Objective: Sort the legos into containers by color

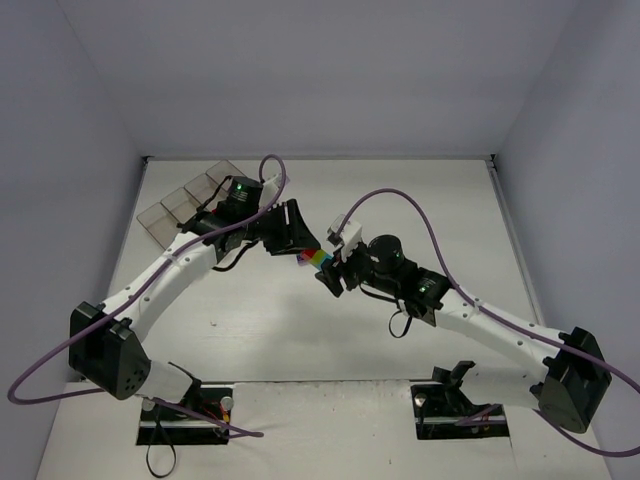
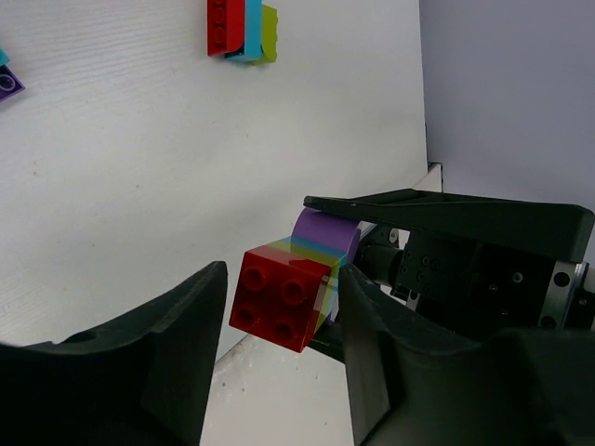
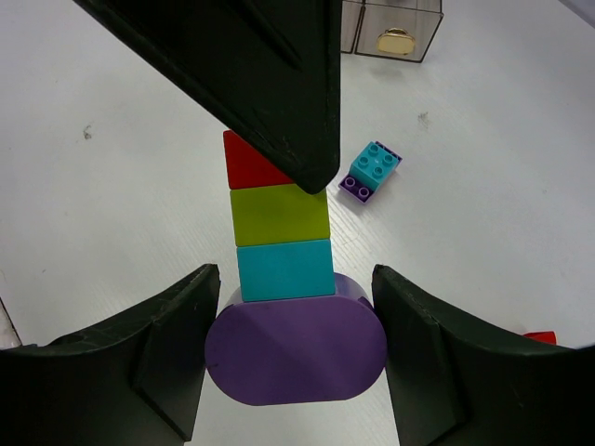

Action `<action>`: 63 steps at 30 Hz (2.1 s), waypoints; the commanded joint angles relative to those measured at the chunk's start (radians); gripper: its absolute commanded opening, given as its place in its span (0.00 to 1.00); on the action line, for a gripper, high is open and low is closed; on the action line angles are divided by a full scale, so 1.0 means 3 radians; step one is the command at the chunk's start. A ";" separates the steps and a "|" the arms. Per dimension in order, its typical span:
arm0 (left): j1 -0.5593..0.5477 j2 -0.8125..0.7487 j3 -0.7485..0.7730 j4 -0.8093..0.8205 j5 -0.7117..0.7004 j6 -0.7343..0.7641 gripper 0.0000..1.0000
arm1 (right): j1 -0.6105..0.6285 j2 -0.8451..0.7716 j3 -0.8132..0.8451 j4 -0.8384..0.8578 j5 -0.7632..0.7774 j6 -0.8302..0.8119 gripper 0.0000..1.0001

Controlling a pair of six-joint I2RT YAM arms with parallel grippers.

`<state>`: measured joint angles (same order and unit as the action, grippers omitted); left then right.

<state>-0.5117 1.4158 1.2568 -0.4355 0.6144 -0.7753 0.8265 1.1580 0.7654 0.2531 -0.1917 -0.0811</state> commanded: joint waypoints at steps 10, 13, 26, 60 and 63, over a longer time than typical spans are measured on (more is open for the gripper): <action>-0.0028 -0.0102 0.0096 0.0224 0.0095 0.0028 0.17 | 0.0006 -0.0097 0.0026 0.0240 -0.0005 -0.0021 0.00; -0.0028 -0.0123 0.0065 0.0235 0.0105 0.0048 0.04 | 0.0006 -0.0081 0.0056 0.0240 -0.0026 -0.0011 0.05; -0.0028 -0.0174 0.0050 0.0275 0.0038 0.0125 0.00 | 0.0001 0.0139 0.0337 0.0194 -0.0108 -0.0047 0.81; -0.0028 -0.0082 0.0101 0.0066 -0.0013 0.0335 0.33 | -0.0055 0.0287 0.0430 0.0138 0.0097 -0.0282 0.00; -0.0028 -0.0082 0.0101 0.0061 -0.0013 0.0360 0.35 | -0.0065 0.0287 0.0430 0.0138 0.0087 -0.0272 0.00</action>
<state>-0.5175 1.4101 1.2564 -0.4301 0.6090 -0.6884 0.8261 1.2427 0.8474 0.2405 -0.1993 -0.1551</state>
